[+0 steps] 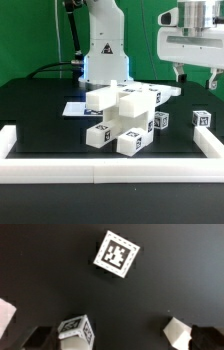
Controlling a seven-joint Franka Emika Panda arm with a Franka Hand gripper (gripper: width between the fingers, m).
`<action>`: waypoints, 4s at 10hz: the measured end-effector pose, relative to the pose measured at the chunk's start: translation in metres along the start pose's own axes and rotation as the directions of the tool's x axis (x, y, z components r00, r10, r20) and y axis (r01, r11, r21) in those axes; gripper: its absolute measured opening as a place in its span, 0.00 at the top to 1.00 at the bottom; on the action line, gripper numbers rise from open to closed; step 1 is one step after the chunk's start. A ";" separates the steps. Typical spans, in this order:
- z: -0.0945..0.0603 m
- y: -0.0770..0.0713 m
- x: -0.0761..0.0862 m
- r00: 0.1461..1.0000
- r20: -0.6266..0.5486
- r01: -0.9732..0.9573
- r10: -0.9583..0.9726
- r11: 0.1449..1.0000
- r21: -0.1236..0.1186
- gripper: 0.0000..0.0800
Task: Assemble chair
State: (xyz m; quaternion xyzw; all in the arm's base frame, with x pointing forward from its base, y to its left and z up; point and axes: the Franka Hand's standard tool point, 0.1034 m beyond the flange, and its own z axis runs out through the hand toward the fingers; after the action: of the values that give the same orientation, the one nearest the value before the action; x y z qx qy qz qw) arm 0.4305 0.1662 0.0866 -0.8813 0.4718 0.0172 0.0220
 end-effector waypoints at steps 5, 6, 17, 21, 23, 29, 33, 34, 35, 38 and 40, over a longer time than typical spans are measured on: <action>0.011 0.007 0.006 0.999 -0.005 0.044 -0.044 0.999 -0.021 0.19; 0.013 0.009 0.007 0.999 -0.006 0.052 -0.053 0.998 -0.026 0.19; 0.009 0.011 0.041 0.984 -0.019 0.176 -0.177 0.984 -0.025 0.19; 0.007 0.013 0.056 0.978 -0.024 0.208 -0.208 0.978 -0.023 0.19; 0.006 0.013 0.061 0.976 -0.027 0.217 -0.218 0.976 -0.021 0.19; 0.001 0.008 0.064 0.973 -0.032 0.229 -0.229 0.973 -0.011 0.19; 0.001 0.005 0.026 0.981 -0.028 0.190 -0.190 0.982 -0.003 0.19; 0.005 0.005 0.016 0.981 -0.033 0.189 -0.189 0.982 -0.003 0.19; 0.011 0.005 0.006 0.982 -0.034 0.184 -0.185 0.983 -0.012 0.19; 0.028 0.007 -0.009 0.980 -0.039 0.196 -0.197 0.980 -0.043 0.19; 0.036 0.006 -0.013 0.976 -0.042 0.210 -0.213 0.976 -0.060 0.19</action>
Offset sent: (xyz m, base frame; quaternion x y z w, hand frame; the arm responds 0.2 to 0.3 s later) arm 0.0006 -0.0091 -0.0063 0.0024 0.0054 -0.0212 0.9998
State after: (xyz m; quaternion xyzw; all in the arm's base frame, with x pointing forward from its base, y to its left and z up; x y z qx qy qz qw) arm 0.4178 0.1756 0.0509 -0.9269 0.3751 0.0062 -0.0118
